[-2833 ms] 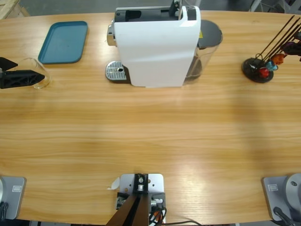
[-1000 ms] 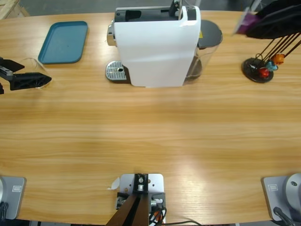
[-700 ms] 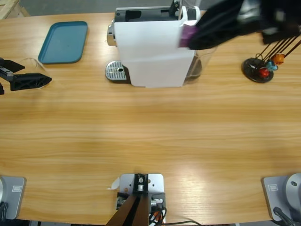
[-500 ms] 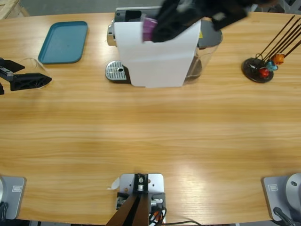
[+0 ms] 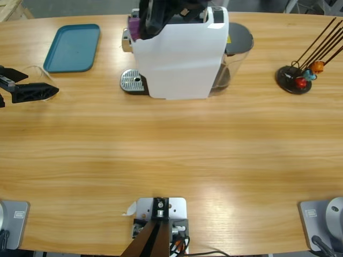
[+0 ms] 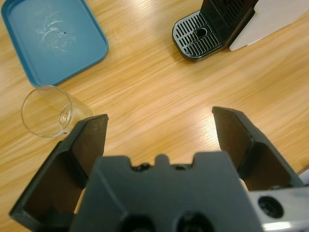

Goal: Pour coffee

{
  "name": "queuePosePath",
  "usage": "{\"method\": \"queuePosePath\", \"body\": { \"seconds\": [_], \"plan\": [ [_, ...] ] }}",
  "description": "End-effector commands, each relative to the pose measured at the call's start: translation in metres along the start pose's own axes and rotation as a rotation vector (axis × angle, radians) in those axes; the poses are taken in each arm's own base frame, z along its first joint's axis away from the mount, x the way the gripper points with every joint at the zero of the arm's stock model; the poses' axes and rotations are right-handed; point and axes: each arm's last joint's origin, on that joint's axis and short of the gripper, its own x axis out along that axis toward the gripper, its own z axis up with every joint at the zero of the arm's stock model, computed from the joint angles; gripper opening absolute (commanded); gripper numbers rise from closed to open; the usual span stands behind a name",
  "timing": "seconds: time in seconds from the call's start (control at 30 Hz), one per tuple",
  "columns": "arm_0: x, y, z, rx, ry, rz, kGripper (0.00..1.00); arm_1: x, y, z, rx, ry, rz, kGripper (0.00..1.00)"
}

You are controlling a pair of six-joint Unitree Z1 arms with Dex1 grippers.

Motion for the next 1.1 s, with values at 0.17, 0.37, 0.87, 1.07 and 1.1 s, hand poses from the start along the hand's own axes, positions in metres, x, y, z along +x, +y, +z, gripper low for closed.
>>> {"method": "queuePosePath", "body": {
  "seconds": [0.17,0.37,0.87,1.07,1.1],
  "plan": [
    [0.003,0.000,-0.010,0.009,0.015,0.008,0.936,0.008,-0.029,0.013,0.008,-0.015,-0.211,0.091],
    [0.002,0.000,-0.011,0.009,0.011,0.007,0.936,0.010,-0.029,0.013,0.025,-0.024,-0.210,0.089],
    [0.002,0.000,-0.011,0.008,0.011,0.007,0.936,0.030,-0.030,-0.012,0.065,0.017,-0.213,0.089],
    [0.002,0.000,-0.011,0.007,0.009,0.007,0.936,0.039,-0.030,-0.020,0.072,0.037,-0.202,0.089],
    [0.002,0.000,-0.011,0.007,0.010,0.007,0.936,0.041,-0.029,-0.021,0.072,0.039,-0.199,0.089]
  ]
}}
